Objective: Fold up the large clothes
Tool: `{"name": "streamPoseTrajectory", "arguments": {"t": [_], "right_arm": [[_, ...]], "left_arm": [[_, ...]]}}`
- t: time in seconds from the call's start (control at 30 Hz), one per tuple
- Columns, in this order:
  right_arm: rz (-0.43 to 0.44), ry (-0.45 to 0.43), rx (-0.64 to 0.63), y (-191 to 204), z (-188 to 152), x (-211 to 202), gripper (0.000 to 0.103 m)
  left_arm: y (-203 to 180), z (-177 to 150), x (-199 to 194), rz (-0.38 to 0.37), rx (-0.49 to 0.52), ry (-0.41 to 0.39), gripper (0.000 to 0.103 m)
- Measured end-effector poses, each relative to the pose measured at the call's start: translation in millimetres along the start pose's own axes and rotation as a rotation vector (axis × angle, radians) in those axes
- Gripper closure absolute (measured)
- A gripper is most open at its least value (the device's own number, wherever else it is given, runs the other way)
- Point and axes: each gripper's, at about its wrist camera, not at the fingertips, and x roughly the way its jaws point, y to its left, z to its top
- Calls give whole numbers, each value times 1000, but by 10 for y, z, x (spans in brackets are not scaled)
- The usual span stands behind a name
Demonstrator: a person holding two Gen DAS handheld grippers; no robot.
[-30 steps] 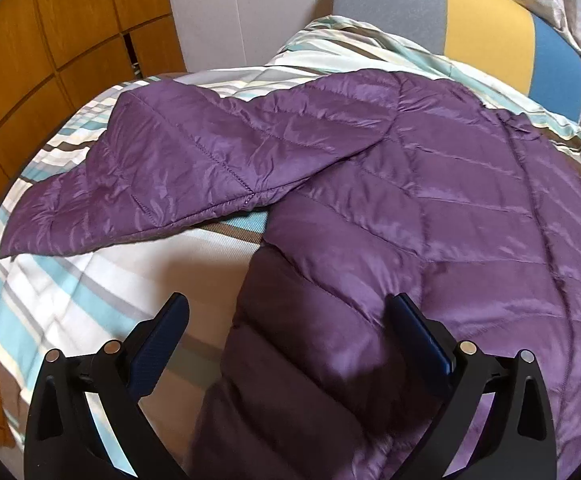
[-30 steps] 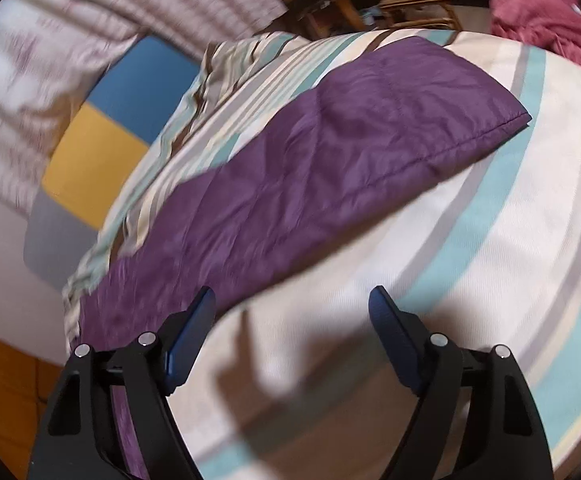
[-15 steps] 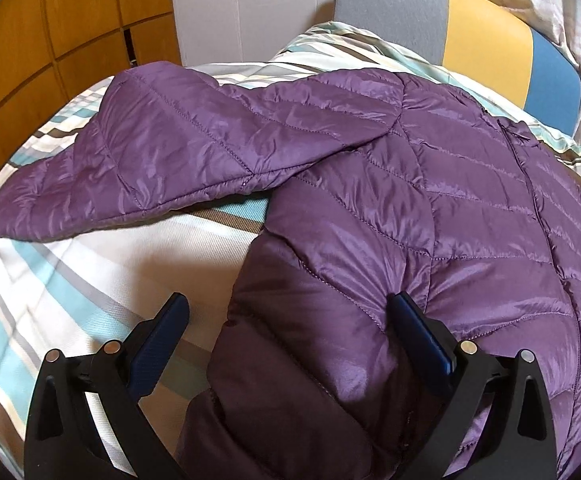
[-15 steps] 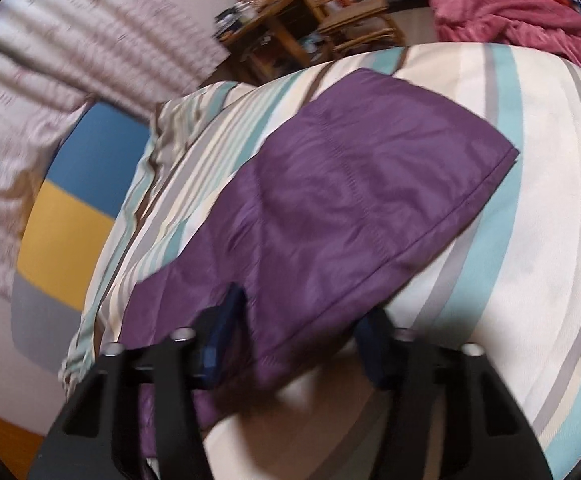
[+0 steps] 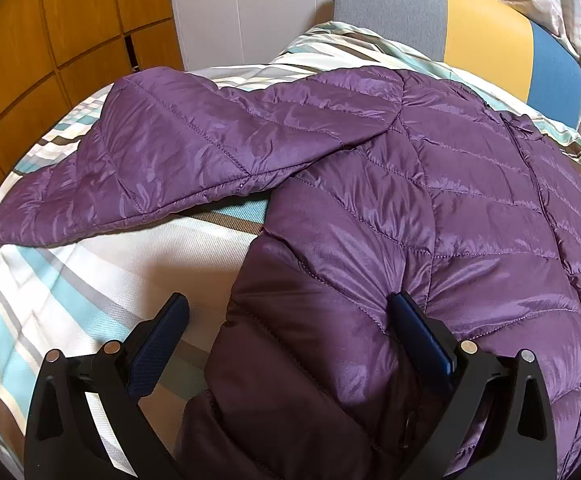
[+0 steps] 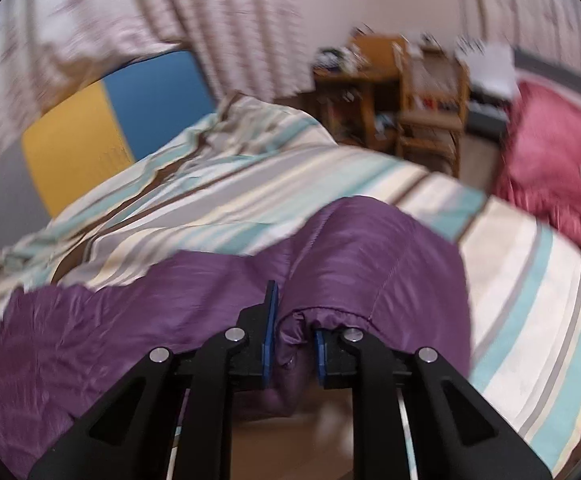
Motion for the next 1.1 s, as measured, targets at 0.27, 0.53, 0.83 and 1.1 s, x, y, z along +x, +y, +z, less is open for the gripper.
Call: {"name": "streamPoseTrajectory", "arguments": {"t": [0.27,0.53,0.83,1.1], "right_arm": [[54,-43,-251,852,-137,-135,91],[142,-139,-626,2113,-606,-435,91],[98,-286,-1235,3297,-1853,-466,91],[190,-389,-1408,3587,-2338,-527,93]], "left_arm": [[27,-15,1,-13,-10,0,3],[31,-17,3,-19,-17,-2,3],[36,-23,6,-23,-20,-6,3],[39,-21,3,-24,-21,-7,3]]}}
